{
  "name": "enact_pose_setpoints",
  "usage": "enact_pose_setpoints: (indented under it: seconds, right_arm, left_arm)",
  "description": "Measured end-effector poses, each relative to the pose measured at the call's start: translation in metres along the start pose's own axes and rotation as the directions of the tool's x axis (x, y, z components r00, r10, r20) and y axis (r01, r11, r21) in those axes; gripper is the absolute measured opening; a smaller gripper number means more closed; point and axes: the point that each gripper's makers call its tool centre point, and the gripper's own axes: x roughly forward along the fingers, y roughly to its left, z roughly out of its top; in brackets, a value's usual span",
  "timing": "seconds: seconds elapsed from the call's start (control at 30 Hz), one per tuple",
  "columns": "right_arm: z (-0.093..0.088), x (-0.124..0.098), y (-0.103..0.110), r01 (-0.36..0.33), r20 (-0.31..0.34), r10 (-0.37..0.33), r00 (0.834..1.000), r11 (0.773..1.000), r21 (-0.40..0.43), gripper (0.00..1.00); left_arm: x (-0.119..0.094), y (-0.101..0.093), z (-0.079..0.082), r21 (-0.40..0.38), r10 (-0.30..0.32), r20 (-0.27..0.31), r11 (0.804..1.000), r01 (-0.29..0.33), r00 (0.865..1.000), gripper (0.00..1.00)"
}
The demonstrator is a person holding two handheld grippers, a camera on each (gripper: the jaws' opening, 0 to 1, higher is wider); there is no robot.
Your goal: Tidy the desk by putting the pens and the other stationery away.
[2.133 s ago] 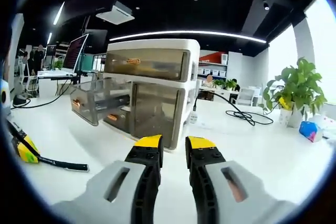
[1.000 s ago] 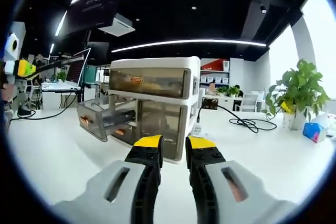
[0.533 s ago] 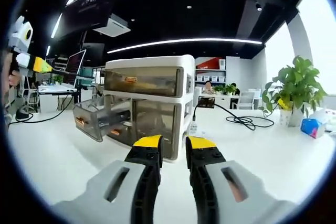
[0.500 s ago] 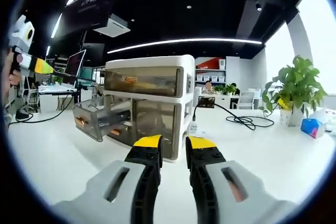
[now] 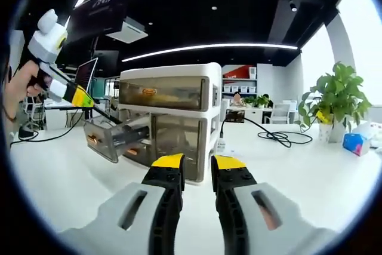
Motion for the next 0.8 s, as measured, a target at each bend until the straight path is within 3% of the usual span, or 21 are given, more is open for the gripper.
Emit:
enact_pose_setpoints:
  seconds: [0.3, 0.4, 0.47, 0.53, 0.63, 0.7, 0.8]
  right_arm:
    - [0.001, 0.001, 0.001, -0.006, 0.000, 0.006, 1.000, 1.000, 0.003, 0.21]
    - [0.002, 0.001, 0.004, -0.012, 0.003, 0.012, 1.000, 1.000, 0.005, 0.21]
    - [0.003, 0.001, 0.008, -0.021, 0.008, 0.021, 1.000, 1.000, -0.005, 0.21]
    - [0.004, 0.001, 0.011, -0.028, 0.013, 0.028, 1.000, 0.999, -0.026, 0.21]
    - [0.005, 0.002, 0.012, -0.035, 0.017, 0.036, 0.999, 0.999, -0.037, 0.21]
    - [0.004, 0.002, 0.011, -0.034, 0.017, 0.035, 0.999, 0.999, -0.036, 0.21]
    - [0.003, 0.003, 0.010, -0.031, 0.016, 0.032, 0.999, 0.999, -0.043, 0.21]
  left_arm:
    - [0.027, 0.003, -0.007, -0.019, -0.016, -0.020, 1.000, 0.016, 1.000, 0.08]
    - [0.036, -0.004, -0.007, -0.069, -0.069, -0.013, 0.995, 0.068, 0.998, 0.08]
    - [0.037, -0.007, -0.005, -0.097, -0.102, 0.008, 0.990, 0.102, 0.995, 0.08]
    - [0.039, -0.008, 0.002, -0.071, -0.112, 0.059, 0.991, 0.116, 0.992, 0.09]
    - [0.038, -0.012, 0.002, -0.051, -0.134, 0.074, 0.989, 0.138, 0.988, 0.10]
    - [0.035, -0.019, 0.009, -0.074, -0.182, 0.133, 0.978, 0.193, 0.974, 0.11]
    - [0.027, -0.020, 0.013, -0.125, -0.221, 0.160, 0.962, 0.242, 0.962, 0.09]
